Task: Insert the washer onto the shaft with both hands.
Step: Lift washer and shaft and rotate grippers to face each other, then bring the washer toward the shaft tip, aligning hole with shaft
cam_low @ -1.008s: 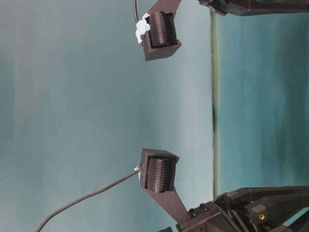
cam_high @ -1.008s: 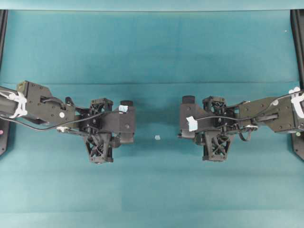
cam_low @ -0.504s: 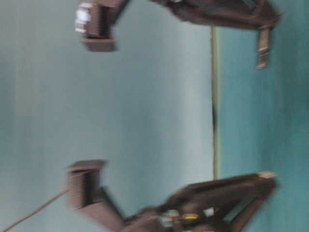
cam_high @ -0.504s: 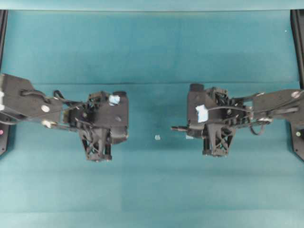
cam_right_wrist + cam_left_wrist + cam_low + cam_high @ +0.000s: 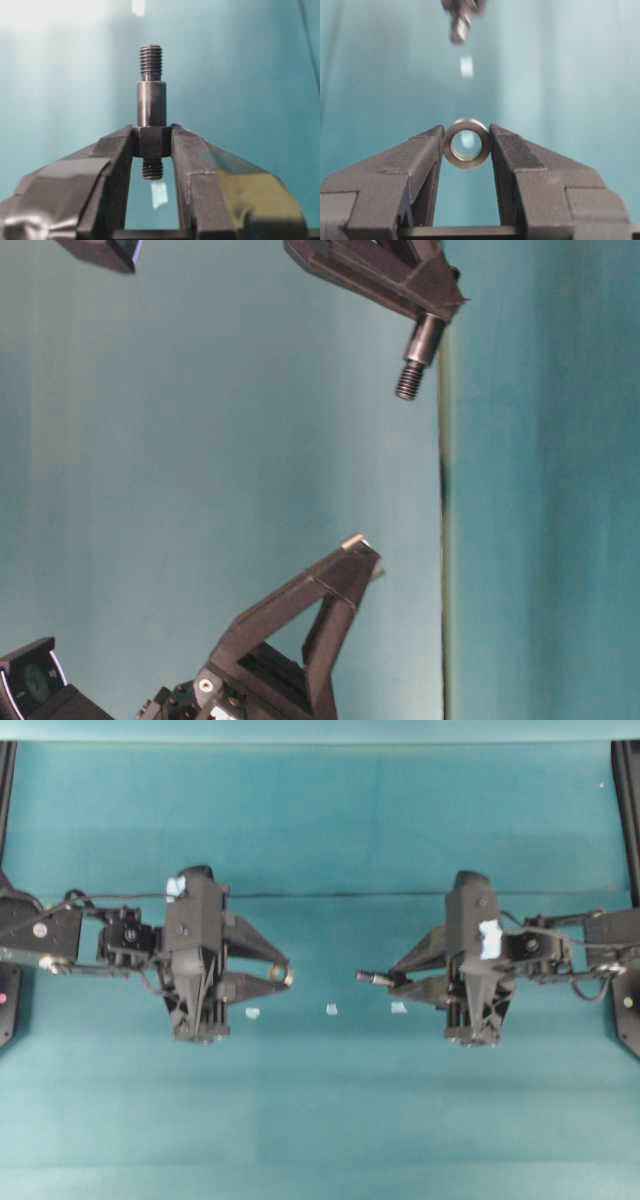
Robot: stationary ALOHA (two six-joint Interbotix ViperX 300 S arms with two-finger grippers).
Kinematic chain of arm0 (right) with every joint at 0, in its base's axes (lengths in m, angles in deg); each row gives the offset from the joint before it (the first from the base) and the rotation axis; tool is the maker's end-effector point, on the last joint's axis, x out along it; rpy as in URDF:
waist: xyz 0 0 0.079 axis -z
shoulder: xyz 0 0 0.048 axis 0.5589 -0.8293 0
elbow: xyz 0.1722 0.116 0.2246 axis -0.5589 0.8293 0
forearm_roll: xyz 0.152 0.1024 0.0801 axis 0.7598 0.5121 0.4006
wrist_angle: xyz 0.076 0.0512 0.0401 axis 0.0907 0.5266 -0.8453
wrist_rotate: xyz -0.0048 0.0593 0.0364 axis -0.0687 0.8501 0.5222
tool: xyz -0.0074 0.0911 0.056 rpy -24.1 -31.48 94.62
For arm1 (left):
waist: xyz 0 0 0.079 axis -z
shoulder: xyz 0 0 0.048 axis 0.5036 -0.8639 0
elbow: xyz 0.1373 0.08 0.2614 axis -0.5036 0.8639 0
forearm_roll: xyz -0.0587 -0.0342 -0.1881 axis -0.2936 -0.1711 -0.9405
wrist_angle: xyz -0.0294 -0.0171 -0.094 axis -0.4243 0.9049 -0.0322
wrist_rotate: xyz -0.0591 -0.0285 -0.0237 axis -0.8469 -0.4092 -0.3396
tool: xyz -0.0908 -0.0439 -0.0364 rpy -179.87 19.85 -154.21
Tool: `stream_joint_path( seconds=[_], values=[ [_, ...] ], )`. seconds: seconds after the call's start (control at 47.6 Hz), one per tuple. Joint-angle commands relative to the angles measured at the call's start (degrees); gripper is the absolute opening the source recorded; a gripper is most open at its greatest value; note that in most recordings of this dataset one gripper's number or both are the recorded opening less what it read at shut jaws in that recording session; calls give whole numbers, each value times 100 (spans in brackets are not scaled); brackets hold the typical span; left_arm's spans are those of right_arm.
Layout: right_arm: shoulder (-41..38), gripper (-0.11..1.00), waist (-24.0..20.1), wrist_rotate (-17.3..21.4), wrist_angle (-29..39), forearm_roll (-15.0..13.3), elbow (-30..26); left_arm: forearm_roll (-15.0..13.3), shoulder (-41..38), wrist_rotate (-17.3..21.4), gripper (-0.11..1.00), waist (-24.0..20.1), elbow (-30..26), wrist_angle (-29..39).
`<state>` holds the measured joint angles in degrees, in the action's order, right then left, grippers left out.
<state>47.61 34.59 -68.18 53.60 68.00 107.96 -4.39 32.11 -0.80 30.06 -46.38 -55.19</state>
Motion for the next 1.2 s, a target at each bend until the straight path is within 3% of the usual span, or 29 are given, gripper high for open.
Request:
stream_joint_path(
  seconds=[0.0,0.567,1.176],
  values=[
    [97,0,-9,70,-167,18,0,9,70,0,35,18,-97,-132],
    [-290,0,-9,79,-1160,18,-9,0,35,-62,35,9,-88,-1055],
    [-633,0,-105,88,-1907,18,-9,0,-334,-79,35,9,-281,-1248]
  ],
)
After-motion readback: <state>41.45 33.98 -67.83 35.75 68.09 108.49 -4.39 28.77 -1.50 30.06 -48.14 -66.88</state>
